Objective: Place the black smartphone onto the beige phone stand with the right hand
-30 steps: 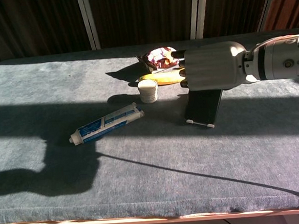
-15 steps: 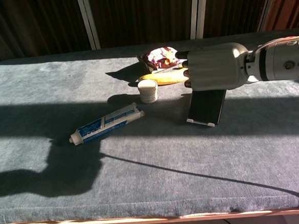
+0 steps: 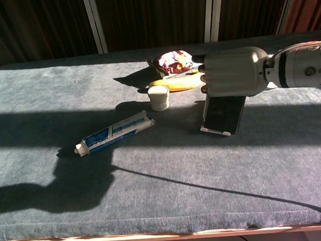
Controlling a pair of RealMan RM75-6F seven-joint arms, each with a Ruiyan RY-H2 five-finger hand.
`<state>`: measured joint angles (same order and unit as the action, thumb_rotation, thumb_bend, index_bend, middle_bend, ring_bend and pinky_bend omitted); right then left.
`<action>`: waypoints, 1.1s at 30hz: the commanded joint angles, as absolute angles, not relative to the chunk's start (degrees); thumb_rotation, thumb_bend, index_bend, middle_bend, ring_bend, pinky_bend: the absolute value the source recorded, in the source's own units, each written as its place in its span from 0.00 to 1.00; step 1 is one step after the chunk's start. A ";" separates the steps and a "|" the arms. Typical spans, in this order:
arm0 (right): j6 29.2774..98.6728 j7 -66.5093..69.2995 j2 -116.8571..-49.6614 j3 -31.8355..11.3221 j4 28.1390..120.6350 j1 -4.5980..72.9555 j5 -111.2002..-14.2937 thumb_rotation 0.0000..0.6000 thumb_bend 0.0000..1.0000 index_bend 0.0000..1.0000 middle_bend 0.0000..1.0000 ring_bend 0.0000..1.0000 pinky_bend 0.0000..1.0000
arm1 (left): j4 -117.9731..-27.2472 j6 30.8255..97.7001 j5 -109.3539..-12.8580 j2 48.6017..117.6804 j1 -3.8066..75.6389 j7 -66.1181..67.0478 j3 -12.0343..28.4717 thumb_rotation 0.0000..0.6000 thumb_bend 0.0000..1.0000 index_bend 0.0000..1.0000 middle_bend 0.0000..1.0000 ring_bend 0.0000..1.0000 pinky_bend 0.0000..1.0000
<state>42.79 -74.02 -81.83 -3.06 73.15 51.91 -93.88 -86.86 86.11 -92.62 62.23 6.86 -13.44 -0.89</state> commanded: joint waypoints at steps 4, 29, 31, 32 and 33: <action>42.71 -76.08 -82.28 -3.67 73.45 51.60 -91.83 1.00 0.25 0.32 0.53 0.36 0.29 | -86.86 86.04 -92.78 62.12 6.90 -13.57 -1.00 1.00 0.39 0.00 0.00 0.00 0.00; 52.45 -73.51 -76.49 -3.65 86.34 45.70 -84.53 1.00 0.18 0.00 0.27 0.15 0.14 | -86.94 86.28 -92.98 62.01 6.75 -13.39 -1.16 1.00 0.39 0.00 0.00 0.00 0.00; 57.96 -69.27 -75.72 -3.67 89.53 42.70 -85.15 1.00 0.17 0.00 0.22 0.11 0.13 | -86.97 86.52 -93.03 61.98 6.62 -13.30 -1.18 1.00 0.39 0.00 0.00 0.00 0.00; 62.29 -65.98 -75.31 -3.49 91.52 40.22 -85.82 1.00 0.16 0.00 0.18 0.08 0.12 | -87.01 86.69 -93.03 61.96 6.51 -13.19 -1.19 1.00 0.39 0.00 0.00 0.00 0.01; 65.07 -64.14 -74.97 -3.10 92.63 38.50 -86.43 1.00 0.16 0.00 0.14 0.05 0.12 | -87.02 86.77 -92.99 61.98 6.45 -13.10 -1.17 1.00 0.39 0.00 0.00 0.00 0.00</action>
<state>55.83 -71.33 -76.89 -3.76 87.27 44.35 -84.73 -87.00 86.74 -93.01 61.97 6.49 -13.14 -1.18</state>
